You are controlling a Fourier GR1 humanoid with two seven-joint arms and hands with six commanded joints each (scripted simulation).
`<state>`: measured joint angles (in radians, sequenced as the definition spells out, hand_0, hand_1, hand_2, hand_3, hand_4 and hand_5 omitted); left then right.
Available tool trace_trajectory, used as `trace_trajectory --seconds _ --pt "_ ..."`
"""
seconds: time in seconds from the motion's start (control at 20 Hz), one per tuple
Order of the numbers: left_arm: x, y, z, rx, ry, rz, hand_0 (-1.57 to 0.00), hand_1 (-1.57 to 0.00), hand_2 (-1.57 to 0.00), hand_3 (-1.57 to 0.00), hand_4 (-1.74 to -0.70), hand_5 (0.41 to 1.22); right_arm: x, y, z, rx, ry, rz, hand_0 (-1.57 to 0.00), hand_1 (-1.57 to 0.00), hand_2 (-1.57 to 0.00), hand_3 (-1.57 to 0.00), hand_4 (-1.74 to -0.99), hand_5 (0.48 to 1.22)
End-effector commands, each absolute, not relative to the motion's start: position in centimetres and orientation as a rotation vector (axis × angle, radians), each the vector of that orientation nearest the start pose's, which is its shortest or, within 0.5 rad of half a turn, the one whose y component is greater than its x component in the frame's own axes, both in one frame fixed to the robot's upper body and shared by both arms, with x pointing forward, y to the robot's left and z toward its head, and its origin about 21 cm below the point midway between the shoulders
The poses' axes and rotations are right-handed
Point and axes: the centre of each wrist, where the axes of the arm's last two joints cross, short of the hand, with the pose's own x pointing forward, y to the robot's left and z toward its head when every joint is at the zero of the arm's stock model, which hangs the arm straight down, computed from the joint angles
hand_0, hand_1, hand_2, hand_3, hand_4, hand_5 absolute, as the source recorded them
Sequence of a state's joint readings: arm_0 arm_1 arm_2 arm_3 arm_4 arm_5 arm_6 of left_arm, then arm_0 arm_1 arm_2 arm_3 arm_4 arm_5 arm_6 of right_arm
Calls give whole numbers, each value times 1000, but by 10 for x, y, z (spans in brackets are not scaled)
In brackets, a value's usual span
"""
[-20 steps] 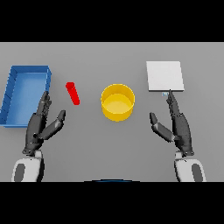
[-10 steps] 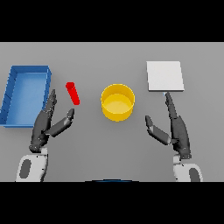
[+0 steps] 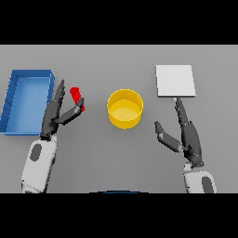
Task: Pick up the red beaker and tilt it to pour out 1 green nut into yellow bowl. Pick up the yellow bowl and place it on the metallic measuring scale.
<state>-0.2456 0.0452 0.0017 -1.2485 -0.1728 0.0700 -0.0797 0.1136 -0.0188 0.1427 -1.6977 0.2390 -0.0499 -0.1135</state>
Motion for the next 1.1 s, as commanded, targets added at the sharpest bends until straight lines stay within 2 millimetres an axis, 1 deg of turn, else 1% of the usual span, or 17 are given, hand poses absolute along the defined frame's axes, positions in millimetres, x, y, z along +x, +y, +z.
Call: trace_trajectory --seconds 0.0,0.1,0.15,0.25,0.35,0.45,0.5,0.55,0.65,0.7,0.75,0.8,0.85,0.9,0.95,1.0,1.05 --pt "308 214 -22 144 -1577 -214 1 1 1 1 -1175 635 219 -209 5 -149 -1712 234 1 1 1 1 -1233 666" --pt "317 214 -26 143 -1584 -214 1 1 1 1 -1183 631 218 -209 9 -158 -1721 243 1 1 1 1 -1245 670" --pt "319 207 -29 142 -1579 -222 1 1 1 1 -1194 631 219 -211 8 -166 -1708 242 1 1 1 1 -1247 672" --pt "327 202 -33 158 -1578 -234 1 1 1 1 -1221 643 220 -211 7 -173 -1713 245 1 1 1 1 -1247 675" --pt "335 200 -31 174 -1601 -261 1 1 1 1 -1242 657 217 -213 6 -165 -1723 254 1 1 1 1 -1250 683" --pt "343 195 -30 168 -1598 -274 1 1 1 1 -1256 664 218 -209 9 -141 -1716 237 1 1 1 1 -1264 690" --pt "346 195 -30 174 -1597 -279 1 1 1 1 -1261 671 218 -214 10 -152 -1716 239 1 1 1 1 -1267 692" --pt "351 190 -29 178 -1602 -280 1 1 1 1 -1260 676 212 -213 6 -143 -1727 247 1 1 1 1 -1266 692" --pt "357 189 -31 187 -1607 -286 1 1 1 1 -1259 684 212 -214 9 -147 -1727 237 1 1 1 1 -1261 690" --pt "359 184 -31 183 -1616 -280 1 1 1 1 -1271 692 213 -214 9 -143 -1725 237 1 1 1 1 -1265 691" --pt "360 184 -32 189 -1627 -264 1 -24 -41 1 -1297 715 212 -213 8 -161 -1719 240 1 1 1 1 -1259 691" --pt "359 183 -35 189 -1642 -260 -93 -141 -150 -47 -1324 741 214 -214 8 -170 -1716 236 1 1 1 1 -1255 691" --pt "362 182 -34 198 -1639 -235 -322 -364 -358 -218 -1355 770 213 -216 6 -171 -1717 242 1 1 1 1 -1252 690" --pt "362 181 -36 200 -1639 -216 -572 -606 -600 -421 -1424 860 216 -213 7 -162 -1721 242 1 1 1 1 -1247 688" --pt "363 178 -37 193 -1656 -222 -772 -799 -794 -584 -1480 933 218 -209 9 -162 -1730 248 1 1 1 1 -1245 692" --pt "363 173 -38 186 -1681 -240 -932 -953 -950 -761 -1529 990 218 -212 9 -174 -1727 260 1 1 1 1 -1241 695" --pt "363 173 -39 176 -1698 -237 -1060 -1077 -1074 -891 -1569 1036 218 -211 7 -163 -1718 246 1 1 1 1 -1240 693"
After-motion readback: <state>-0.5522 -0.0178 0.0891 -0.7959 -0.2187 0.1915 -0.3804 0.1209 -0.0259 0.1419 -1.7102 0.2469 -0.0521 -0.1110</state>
